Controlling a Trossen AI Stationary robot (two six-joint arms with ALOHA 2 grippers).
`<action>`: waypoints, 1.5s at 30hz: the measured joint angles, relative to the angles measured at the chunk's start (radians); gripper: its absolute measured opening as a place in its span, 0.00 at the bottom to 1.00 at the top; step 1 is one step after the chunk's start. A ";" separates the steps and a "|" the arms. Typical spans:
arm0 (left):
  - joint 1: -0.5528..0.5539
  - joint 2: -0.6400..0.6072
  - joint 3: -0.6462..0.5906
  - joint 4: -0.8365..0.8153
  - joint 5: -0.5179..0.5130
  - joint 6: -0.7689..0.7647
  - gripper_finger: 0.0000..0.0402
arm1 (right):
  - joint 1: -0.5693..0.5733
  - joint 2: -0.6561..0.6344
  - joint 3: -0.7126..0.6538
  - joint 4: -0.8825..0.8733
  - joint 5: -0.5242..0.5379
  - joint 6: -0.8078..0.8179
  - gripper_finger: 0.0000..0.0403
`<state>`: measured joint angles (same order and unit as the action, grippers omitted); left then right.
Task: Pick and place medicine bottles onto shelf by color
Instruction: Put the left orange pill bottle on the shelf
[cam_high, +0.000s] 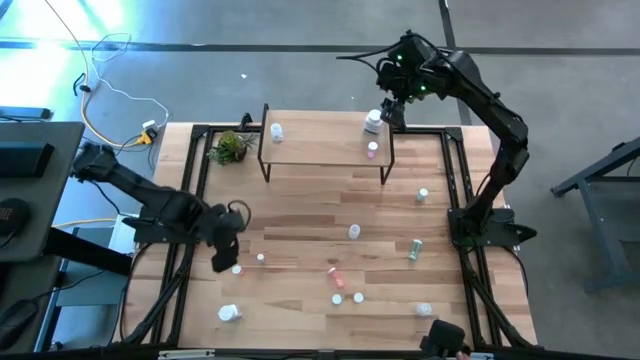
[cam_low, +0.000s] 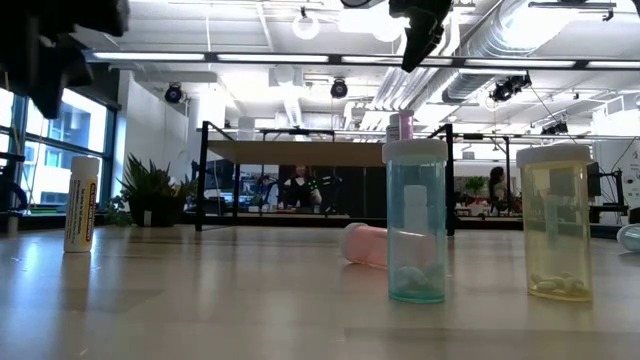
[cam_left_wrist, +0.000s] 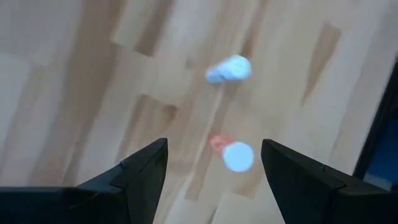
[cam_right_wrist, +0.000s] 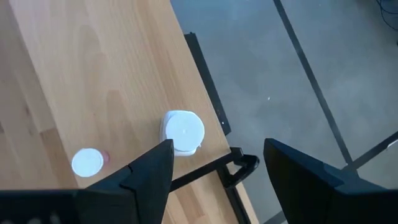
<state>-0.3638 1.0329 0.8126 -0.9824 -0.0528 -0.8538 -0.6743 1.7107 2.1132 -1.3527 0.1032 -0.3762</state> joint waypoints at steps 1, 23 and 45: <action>-0.028 0.002 -0.012 0.013 -0.007 -0.005 0.62 | 0.000 0.000 0.000 0.001 0.000 0.002 0.60; -0.253 0.153 -0.064 0.107 -0.110 -0.115 0.62 | 0.000 0.000 0.000 0.001 -0.001 0.013 0.60; -0.255 0.328 -0.064 0.176 -0.107 -0.157 0.59 | 0.000 0.000 0.000 0.000 -0.001 0.013 0.60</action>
<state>-0.6189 1.3610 0.7490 -0.8066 -0.1600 -1.0109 -0.6743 1.7111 2.1128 -1.3530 0.1020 -0.3633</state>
